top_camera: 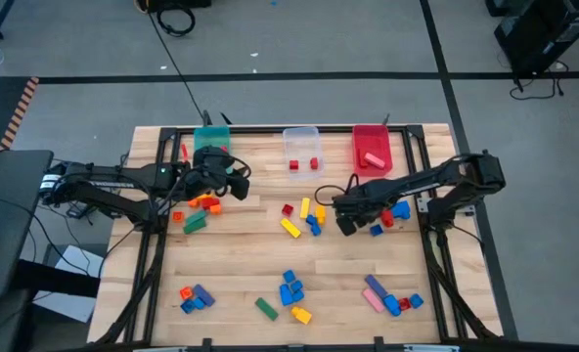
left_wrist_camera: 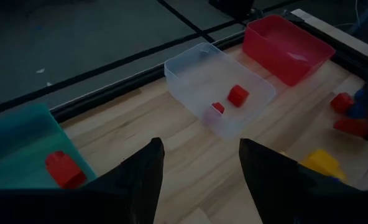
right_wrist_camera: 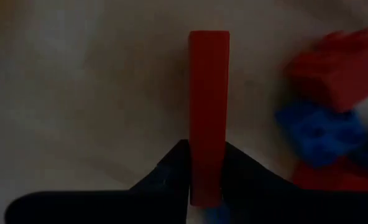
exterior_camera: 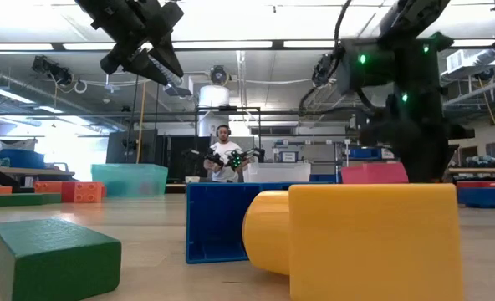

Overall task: Sort blocks by size
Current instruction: Put the red block into the red bin, then put the blue four-stud game piece into the transparent bin

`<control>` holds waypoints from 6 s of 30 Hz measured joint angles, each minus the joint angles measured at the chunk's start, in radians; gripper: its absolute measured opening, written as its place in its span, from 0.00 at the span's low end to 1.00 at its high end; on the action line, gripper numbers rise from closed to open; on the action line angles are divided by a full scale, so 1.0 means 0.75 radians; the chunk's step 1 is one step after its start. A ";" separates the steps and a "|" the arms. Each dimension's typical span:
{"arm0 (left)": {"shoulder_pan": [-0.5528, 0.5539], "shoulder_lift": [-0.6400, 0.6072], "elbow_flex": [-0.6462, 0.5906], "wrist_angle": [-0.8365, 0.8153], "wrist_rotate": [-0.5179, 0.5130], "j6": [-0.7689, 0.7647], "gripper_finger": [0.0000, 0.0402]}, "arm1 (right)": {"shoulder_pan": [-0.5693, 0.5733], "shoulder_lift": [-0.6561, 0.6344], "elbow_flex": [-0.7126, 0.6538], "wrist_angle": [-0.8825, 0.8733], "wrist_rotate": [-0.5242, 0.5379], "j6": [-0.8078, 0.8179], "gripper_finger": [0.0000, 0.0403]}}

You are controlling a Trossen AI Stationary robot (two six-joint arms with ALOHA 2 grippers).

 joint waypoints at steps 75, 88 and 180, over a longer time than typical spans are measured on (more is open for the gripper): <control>-0.028 0.000 0.001 0.012 0.008 0.061 0.54 | -1.047 -0.434 0.037 0.102 0.095 -0.752 0.39; -0.099 0.000 0.001 0.006 0.025 0.130 0.54 | -0.534 -0.823 0.038 0.106 0.090 -0.675 0.39; -0.508 1.299 0.733 -0.054 0.867 1.257 0.54 | 0.525 -0.727 0.039 0.215 0.215 -0.565 0.39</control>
